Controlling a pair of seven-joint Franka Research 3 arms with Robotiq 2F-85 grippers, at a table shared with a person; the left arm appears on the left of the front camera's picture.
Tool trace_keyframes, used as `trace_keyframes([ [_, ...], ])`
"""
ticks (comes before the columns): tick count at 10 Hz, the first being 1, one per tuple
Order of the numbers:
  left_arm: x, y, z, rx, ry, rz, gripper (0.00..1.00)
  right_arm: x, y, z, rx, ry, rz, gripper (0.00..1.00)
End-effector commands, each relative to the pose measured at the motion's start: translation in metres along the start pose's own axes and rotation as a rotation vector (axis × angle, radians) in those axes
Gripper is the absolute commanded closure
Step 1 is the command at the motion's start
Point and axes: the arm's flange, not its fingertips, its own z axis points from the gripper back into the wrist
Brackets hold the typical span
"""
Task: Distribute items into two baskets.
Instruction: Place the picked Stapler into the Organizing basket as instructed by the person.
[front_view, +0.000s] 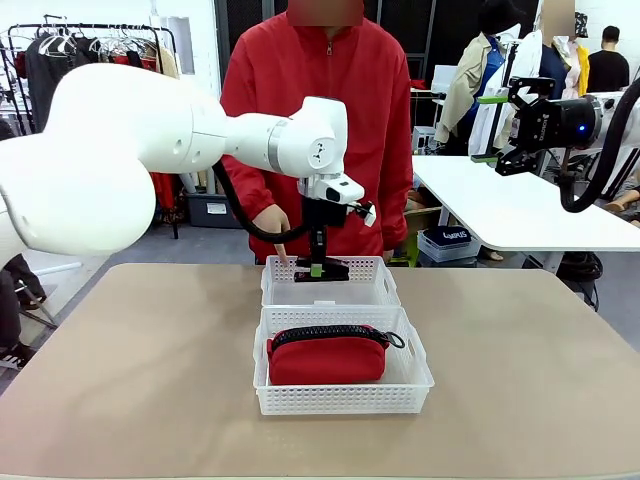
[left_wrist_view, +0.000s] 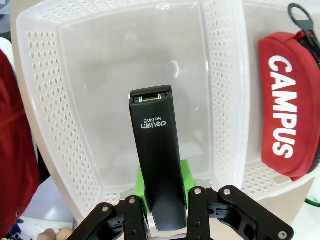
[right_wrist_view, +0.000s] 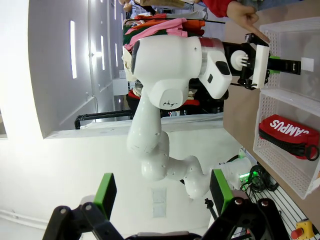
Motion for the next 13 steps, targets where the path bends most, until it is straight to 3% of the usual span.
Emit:
trace_keyframes([
  [1, 0.000, 0.020, -0.005, 0.027, 0.035, -0.012, 1.00, 0.000, 0.002, 0.000, 0.002, -0.009, 0.007, 0.00],
  [6, 0.016, 0.040, -0.043, -0.021, 0.019, -0.054, 1.00, 0.000, 0.002, 0.000, 0.002, -0.009, 0.007, 0.00],
  [11, 0.024, 0.041, -0.056, -0.057, -0.001, -0.067, 0.98, 0.000, 0.002, 0.000, 0.002, -0.009, 0.007, 0.00],
  [13, 0.022, 0.038, -0.058, -0.065, -0.006, -0.064, 0.59, 0.000, 0.002, 0.000, 0.002, -0.009, 0.007, 0.00],
])
